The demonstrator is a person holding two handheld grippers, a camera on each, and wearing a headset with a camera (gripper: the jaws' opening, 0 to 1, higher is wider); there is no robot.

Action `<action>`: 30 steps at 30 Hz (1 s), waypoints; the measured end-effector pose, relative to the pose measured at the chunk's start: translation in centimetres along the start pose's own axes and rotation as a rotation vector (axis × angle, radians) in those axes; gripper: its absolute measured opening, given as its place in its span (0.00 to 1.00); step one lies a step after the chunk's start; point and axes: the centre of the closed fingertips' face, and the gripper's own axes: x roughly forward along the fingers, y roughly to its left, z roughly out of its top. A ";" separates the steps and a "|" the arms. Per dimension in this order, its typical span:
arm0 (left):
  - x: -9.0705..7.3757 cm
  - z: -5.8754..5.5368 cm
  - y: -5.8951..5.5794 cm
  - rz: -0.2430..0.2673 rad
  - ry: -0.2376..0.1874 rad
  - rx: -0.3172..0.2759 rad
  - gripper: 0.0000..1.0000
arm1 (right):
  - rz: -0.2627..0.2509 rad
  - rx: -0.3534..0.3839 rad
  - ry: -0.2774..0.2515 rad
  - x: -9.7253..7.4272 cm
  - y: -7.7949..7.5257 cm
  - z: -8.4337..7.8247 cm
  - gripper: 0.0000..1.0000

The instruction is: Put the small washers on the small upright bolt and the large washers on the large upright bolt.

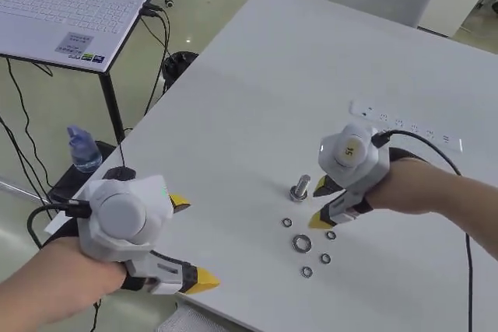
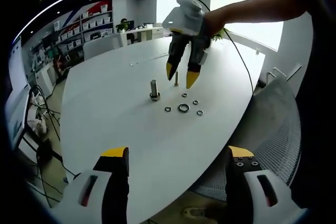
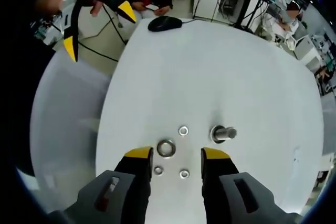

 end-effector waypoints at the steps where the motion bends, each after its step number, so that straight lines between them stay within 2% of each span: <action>1: 0.0 0.1 0.0 -0.002 -0.002 0.000 0.75 | 0.002 0.002 0.001 0.1 0.2 -0.1 0.38; 8: 0.3 0.1 0.0 -0.006 0.005 0.003 0.77 | 0.016 0.037 -0.013 0.7 1.2 -1.0 0.39; 14: 0.5 0.0 0.0 -0.007 0.017 0.013 0.80 | 0.000 0.048 -0.020 1.2 1.4 -1.3 0.39; 19: 0.7 0.2 -0.1 -0.015 0.012 0.009 0.81 | -0.007 0.062 -0.025 1.8 1.6 -1.5 0.39; 26: 1.0 0.0 0.2 0.002 0.013 -0.002 0.89 | -0.006 0.096 -0.031 3.2 1.9 -2.1 0.39; 30: 1.2 -0.1 0.2 -0.003 0.021 -0.007 0.90 | -0.014 0.108 -0.035 4.2 1.8 -2.4 0.39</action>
